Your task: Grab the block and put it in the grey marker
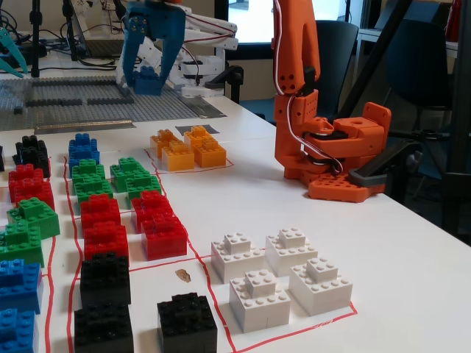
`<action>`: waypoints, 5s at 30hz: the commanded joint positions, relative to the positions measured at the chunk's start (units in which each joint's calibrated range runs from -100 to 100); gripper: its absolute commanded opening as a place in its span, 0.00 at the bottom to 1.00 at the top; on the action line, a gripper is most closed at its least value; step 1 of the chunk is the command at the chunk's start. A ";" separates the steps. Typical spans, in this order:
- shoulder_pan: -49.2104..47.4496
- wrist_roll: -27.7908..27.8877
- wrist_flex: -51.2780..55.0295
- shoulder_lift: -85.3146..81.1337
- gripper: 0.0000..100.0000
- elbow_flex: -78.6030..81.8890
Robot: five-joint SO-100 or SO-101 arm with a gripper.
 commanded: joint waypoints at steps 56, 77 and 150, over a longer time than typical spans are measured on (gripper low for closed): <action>24.71 8.35 -0.77 24.76 0.25 -18.52; 24.30 11.33 9.67 16.90 0.42 -28.60; -51.74 -28.13 4.78 -14.96 0.00 10.26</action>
